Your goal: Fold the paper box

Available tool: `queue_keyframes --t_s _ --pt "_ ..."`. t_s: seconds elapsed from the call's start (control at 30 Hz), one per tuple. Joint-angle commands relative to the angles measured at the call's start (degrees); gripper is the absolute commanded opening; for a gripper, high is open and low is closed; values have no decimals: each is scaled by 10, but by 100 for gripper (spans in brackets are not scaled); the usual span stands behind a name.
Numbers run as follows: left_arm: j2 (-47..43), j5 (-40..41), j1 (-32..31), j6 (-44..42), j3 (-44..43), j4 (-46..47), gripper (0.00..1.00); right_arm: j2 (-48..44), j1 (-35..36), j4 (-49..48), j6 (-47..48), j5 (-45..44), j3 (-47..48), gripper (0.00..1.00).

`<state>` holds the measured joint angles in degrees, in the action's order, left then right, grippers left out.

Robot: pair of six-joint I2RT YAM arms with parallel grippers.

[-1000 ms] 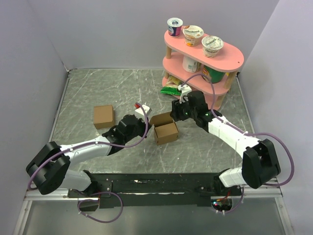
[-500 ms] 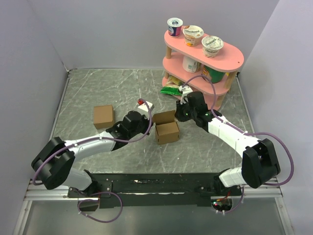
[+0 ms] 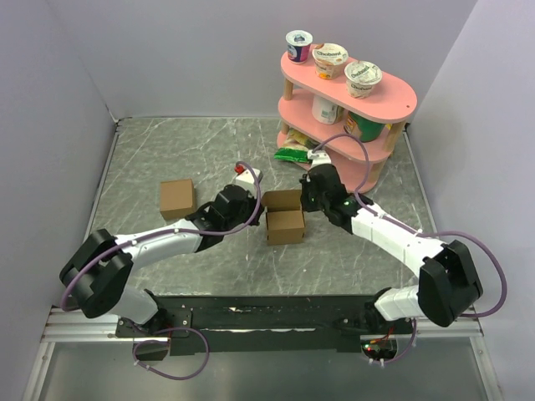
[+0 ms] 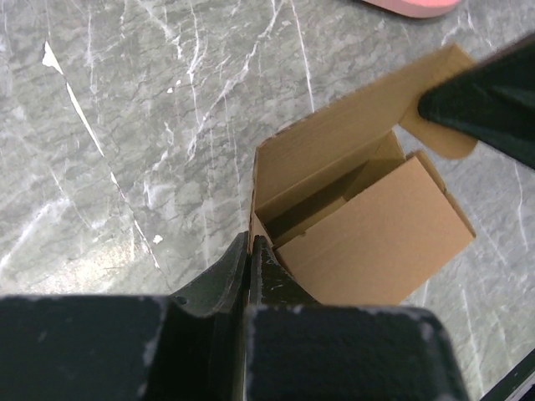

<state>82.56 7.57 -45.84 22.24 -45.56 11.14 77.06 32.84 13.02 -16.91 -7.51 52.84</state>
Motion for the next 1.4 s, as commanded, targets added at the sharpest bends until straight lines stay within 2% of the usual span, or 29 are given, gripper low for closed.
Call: queue_keyframes --t_s 0.0,0.27,0.73,1.37 --pt "15 4 -4 39 -18 -12 1 -32 30 -23 -59 -84 -22 5" --pt "21 17 -12 59 -13 -5 1 -51 59 -41 -103 -138 -70 2" --pt "16 42 -29 75 -7 3 1 -50 86 -20 -156 -202 -68 0" --pt "-14 127 -67 71 21 27 1 -46 106 2 -164 -204 -32 0"
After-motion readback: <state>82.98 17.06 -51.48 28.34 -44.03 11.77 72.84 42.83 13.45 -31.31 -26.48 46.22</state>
